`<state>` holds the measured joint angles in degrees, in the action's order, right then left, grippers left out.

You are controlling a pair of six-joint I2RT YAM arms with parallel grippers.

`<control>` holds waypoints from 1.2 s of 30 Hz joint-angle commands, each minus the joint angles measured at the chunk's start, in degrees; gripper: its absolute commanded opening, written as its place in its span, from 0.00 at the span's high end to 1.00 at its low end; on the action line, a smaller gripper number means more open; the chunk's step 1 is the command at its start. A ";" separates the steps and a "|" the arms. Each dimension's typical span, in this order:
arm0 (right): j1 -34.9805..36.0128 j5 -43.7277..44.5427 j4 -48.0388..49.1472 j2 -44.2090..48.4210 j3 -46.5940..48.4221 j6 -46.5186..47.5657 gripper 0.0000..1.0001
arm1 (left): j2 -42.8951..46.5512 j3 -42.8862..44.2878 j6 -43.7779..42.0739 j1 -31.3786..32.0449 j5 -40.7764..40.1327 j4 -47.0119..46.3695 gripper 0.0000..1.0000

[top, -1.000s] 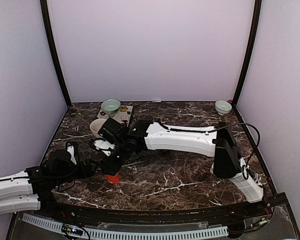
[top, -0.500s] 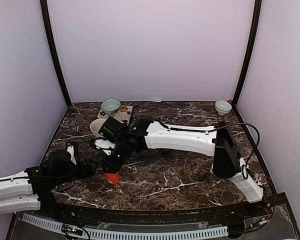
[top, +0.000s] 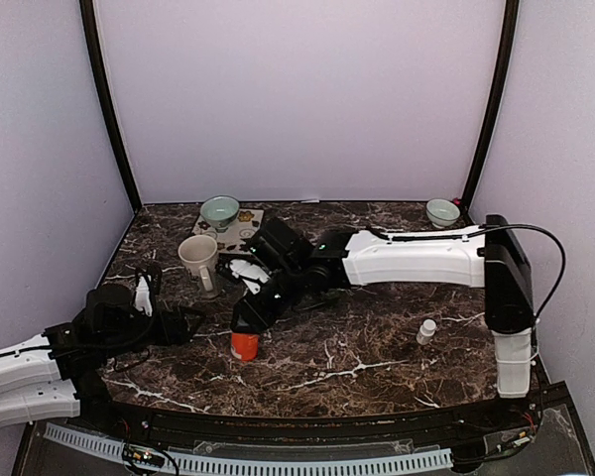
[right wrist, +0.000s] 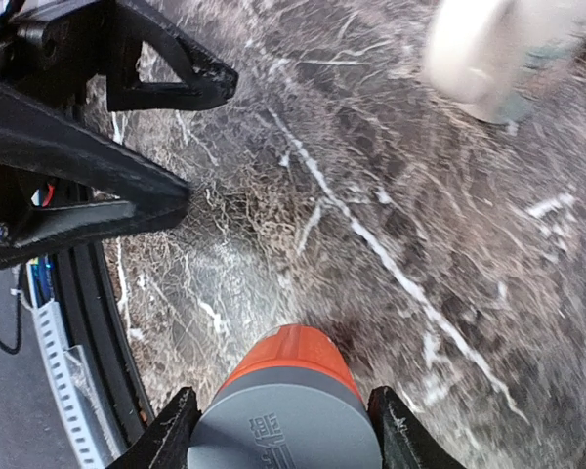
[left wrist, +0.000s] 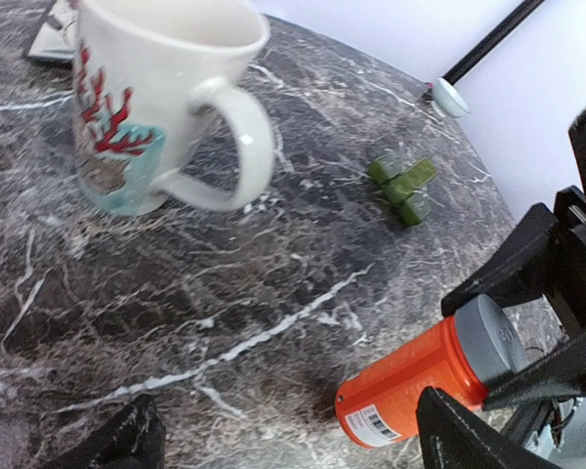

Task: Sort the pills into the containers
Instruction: Pick up the pill bottle from the center of the board, then hold the pill bottle.

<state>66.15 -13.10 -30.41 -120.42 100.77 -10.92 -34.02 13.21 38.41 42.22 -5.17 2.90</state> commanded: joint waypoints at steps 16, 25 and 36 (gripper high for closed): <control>-8.81 -9.56 43.54 33.19 -38.61 -21.50 1.00 | -18.80 10.25 -2.67 -0.58 30.53 -31.74 0.06; -9.36 -9.96 52.53 37.63 -44.87 -27.35 1.00 | -27.95 13.16 1.63 -0.63 41.12 -43.70 0.06; -9.98 -9.88 60.55 38.23 -47.61 -32.52 1.00 | -29.88 12.96 3.42 -0.57 44.11 -48.29 0.06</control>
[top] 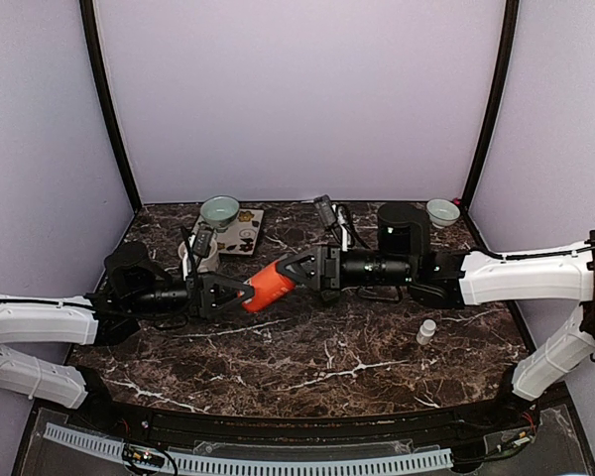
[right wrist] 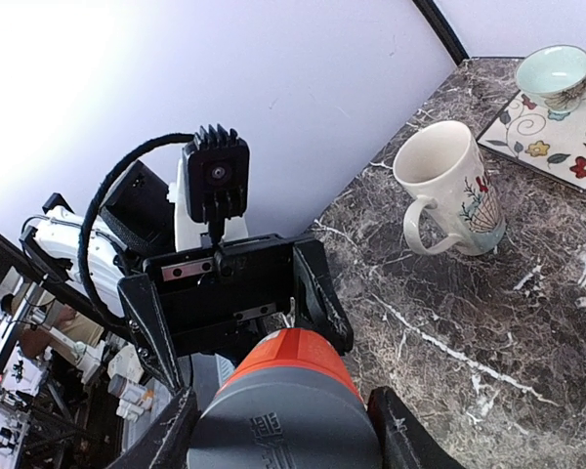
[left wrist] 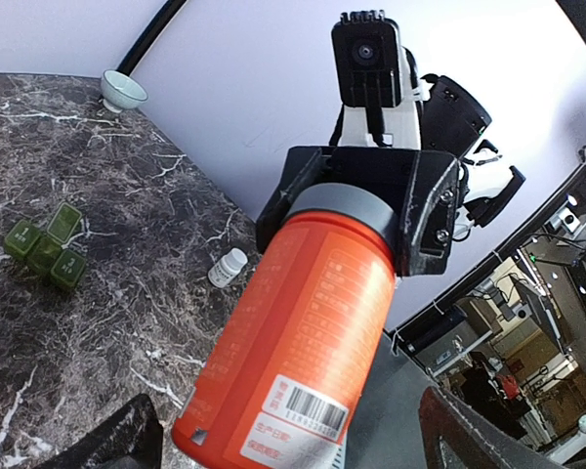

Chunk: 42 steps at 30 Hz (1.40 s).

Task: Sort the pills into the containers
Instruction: Hold the pill bottle.

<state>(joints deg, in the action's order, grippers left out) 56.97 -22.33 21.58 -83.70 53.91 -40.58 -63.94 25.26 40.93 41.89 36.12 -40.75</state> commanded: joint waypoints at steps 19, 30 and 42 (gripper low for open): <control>-1.64 0.33 28.58 -4.18 -5.70 -14.41 1.00 | -5.03 0.14 5.06 -0.31 0.79 -17.27 0.08; -1.60 1.96 32.91 -6.09 -6.27 -16.65 1.00 | -5.74 -0.76 5.23 -0.24 -2.17 -20.69 0.12; -1.60 2.31 34.19 -7.18 -5.91 -17.93 1.00 | -7.21 -1.53 6.17 -0.23 -2.31 -24.77 0.33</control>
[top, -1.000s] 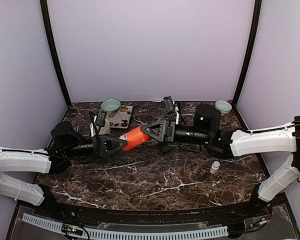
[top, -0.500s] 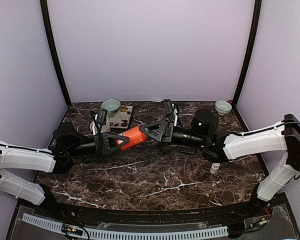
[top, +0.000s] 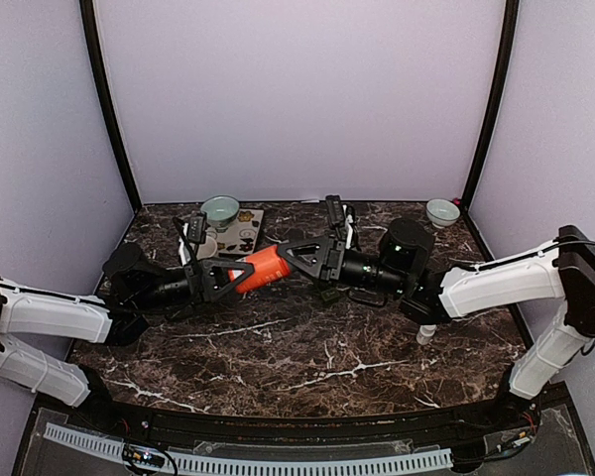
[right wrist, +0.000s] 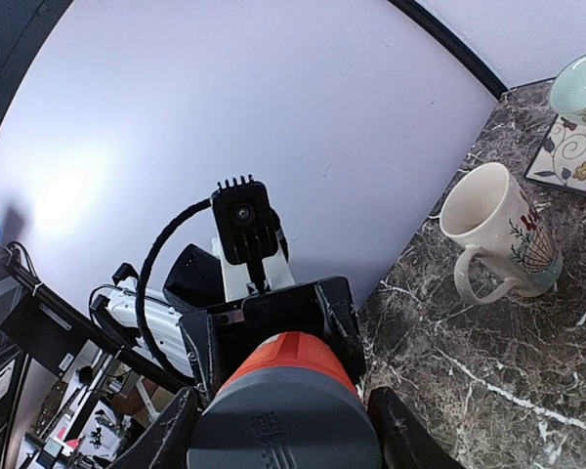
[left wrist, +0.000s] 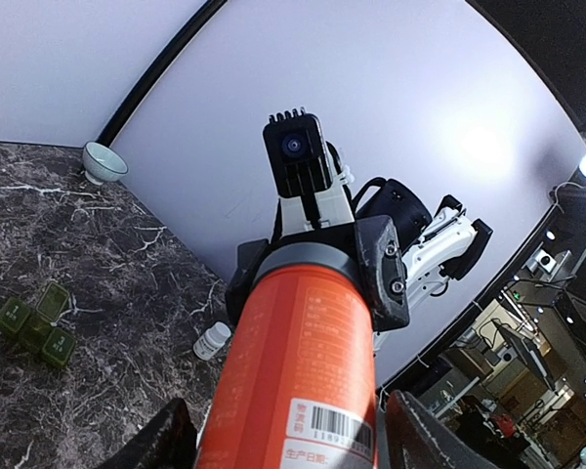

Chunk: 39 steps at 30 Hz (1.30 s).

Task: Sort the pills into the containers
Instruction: Hold the pill bottle.

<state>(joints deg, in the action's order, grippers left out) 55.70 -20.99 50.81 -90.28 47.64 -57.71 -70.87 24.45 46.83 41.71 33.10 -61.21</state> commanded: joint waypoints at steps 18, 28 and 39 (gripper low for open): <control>-0.33 1.22 6.85 -3.24 1.40 -2.73 1.00 | -2.84 -2.21 2.64 -0.09 2.62 -10.42 0.28; -0.09 1.13 6.23 -4.45 2.69 -3.28 1.00 | -4.59 -1.62 2.93 -0.09 4.48 -11.84 0.31; 0.07 0.81 5.50 -4.88 3.45 -3.39 1.00 | -4.36 -1.56 1.80 -0.20 5.19 -12.04 0.64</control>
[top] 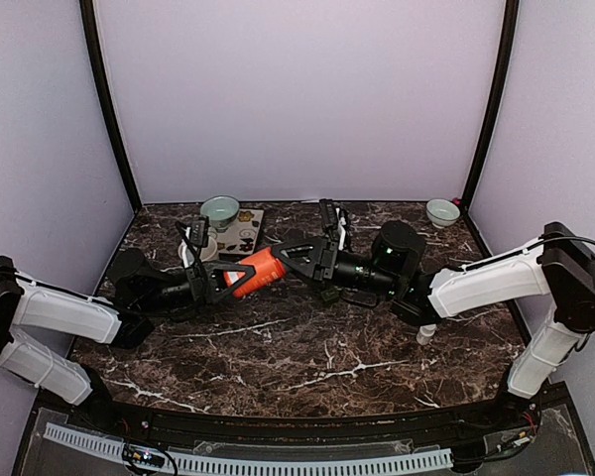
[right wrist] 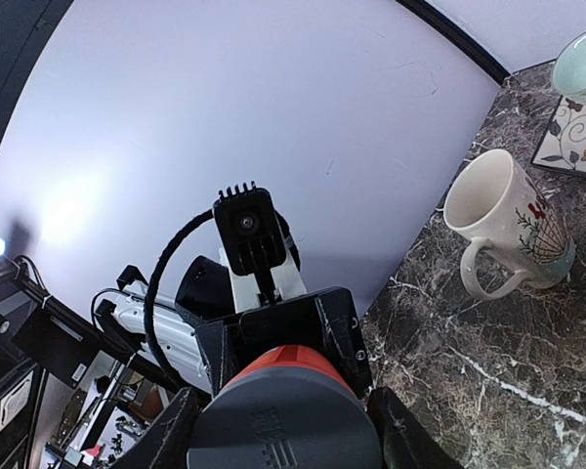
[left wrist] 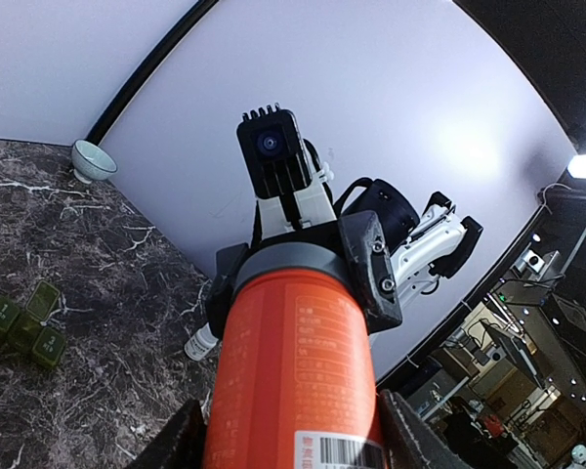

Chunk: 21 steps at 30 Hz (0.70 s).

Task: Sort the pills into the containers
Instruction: Hold the pill bottle.

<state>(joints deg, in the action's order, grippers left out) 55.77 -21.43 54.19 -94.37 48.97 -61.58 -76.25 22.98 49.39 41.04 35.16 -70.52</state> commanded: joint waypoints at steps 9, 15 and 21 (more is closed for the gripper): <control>-0.05 -1.27 -3.91 0.75 3.86 4.11 0.90 | 2.13 2.77 -3.38 -1.06 9.20 1.63 0.78; -0.47 -3.27 -9.69 2.60 4.58 7.36 0.69 | 4.15 7.47 -9.64 -2.35 14.49 13.25 0.81; -0.92 -4.45 -14.70 5.91 4.84 10.13 0.58 | 4.44 10.54 -13.13 -3.76 18.29 20.47 0.84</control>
<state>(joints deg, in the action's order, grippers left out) 55.00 -25.56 45.43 -90.52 52.05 -54.43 -73.30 31.09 41.08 37.26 46.41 -55.86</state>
